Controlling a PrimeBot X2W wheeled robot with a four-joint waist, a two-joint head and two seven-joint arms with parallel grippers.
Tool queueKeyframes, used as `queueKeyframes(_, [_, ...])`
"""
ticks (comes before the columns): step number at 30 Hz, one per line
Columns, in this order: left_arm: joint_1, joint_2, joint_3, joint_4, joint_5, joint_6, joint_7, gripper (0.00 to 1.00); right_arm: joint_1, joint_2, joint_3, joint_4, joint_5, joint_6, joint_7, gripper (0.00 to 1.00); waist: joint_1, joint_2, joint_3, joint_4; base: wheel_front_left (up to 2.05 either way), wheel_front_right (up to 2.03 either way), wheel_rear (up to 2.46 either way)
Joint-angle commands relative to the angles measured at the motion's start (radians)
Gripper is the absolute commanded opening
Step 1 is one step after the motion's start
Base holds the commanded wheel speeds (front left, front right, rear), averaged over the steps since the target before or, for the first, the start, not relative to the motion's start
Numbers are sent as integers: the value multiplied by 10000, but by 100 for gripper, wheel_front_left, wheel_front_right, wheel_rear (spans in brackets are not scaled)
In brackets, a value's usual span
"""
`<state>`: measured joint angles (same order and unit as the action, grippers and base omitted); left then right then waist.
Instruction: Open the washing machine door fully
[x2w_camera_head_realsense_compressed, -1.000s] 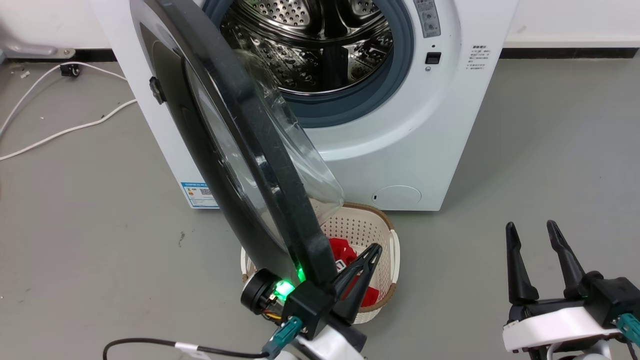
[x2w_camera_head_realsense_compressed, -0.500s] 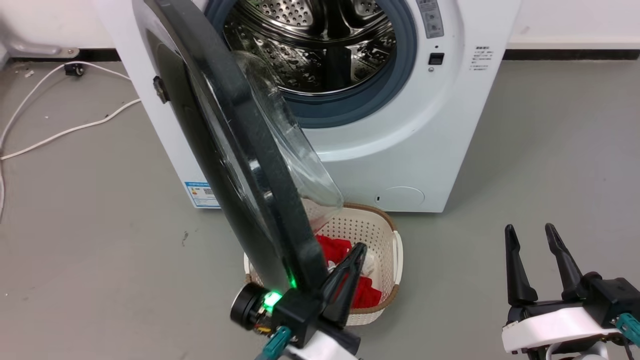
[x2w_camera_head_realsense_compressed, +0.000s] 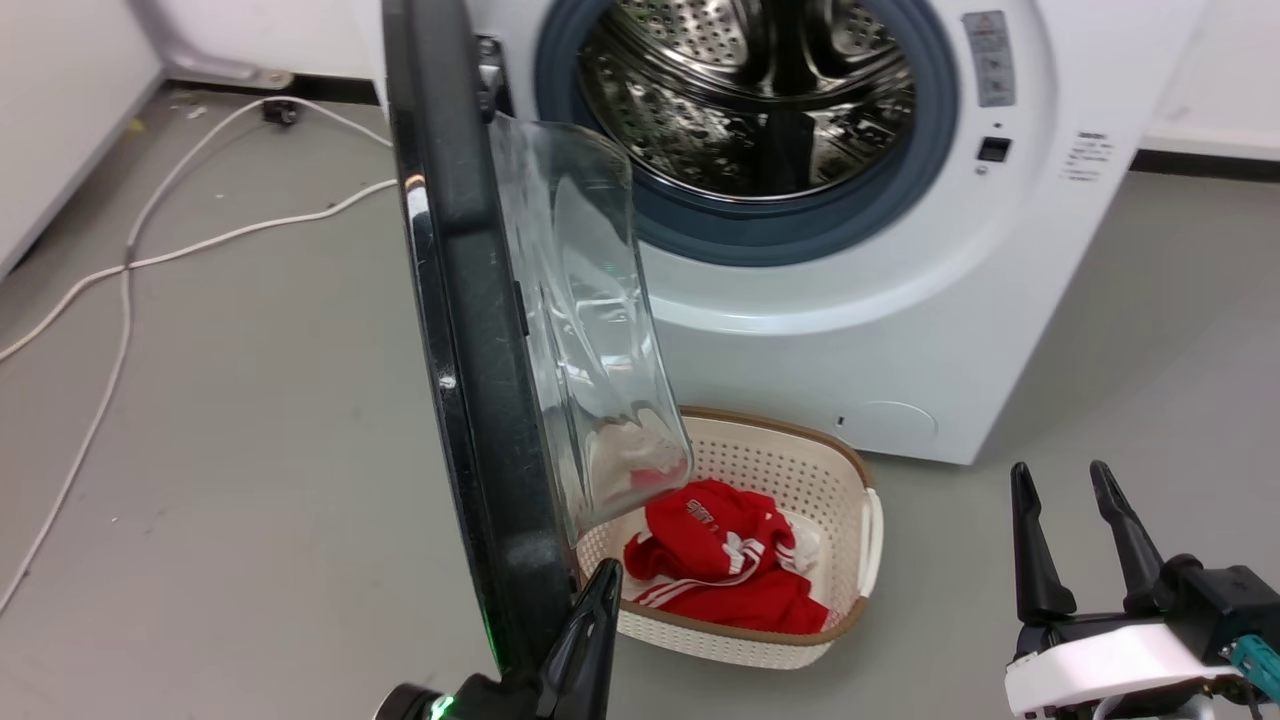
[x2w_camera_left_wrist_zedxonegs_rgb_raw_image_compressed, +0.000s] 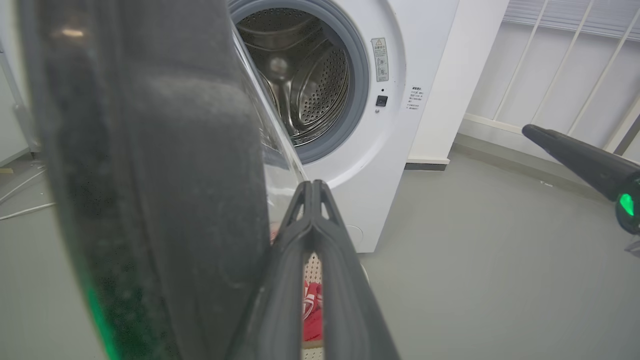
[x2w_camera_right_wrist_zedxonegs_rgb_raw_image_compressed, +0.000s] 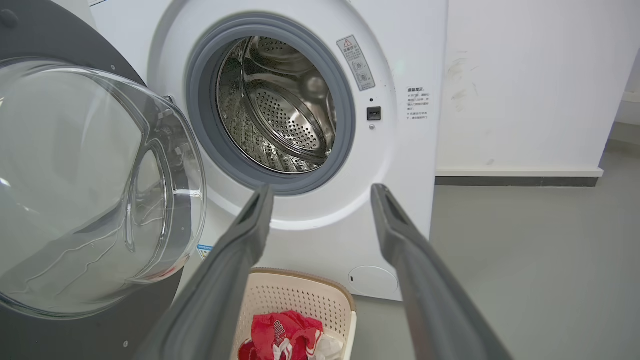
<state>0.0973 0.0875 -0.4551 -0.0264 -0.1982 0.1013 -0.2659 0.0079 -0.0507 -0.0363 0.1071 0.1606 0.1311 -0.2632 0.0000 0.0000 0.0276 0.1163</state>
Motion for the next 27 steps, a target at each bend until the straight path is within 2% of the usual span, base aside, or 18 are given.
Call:
queueKeyframes(1, [260,103,156,-124,0,172,29,0,123,11,24,34,87,-7,-17,100,0,0,-109,385,0,0,0])
queueKeyframes(9, [806,306,685,-663,-4,678,29,0,156,11,24,49,106,-7,-17,100,0,0,-86,1356,0,0,0])
queueKeyframes(13, [805,509,1159,-678,-71,894,29,0,50,11,132,76,110,-7,-17,100,0,0,-50,1579,0,0,0])
queueKeyframes(21, [411,1185,2829,-367,-434,1260,29,0,-56,9,313,149,176,-7,-17,100,0,0,80,1379,0,0,0])
queueKeyframes(27, [-255,1913,4412,359,-863,1281,30,0,-191,8,305,147,85,-7,-12,100,0,0,330,981,0,0,0])
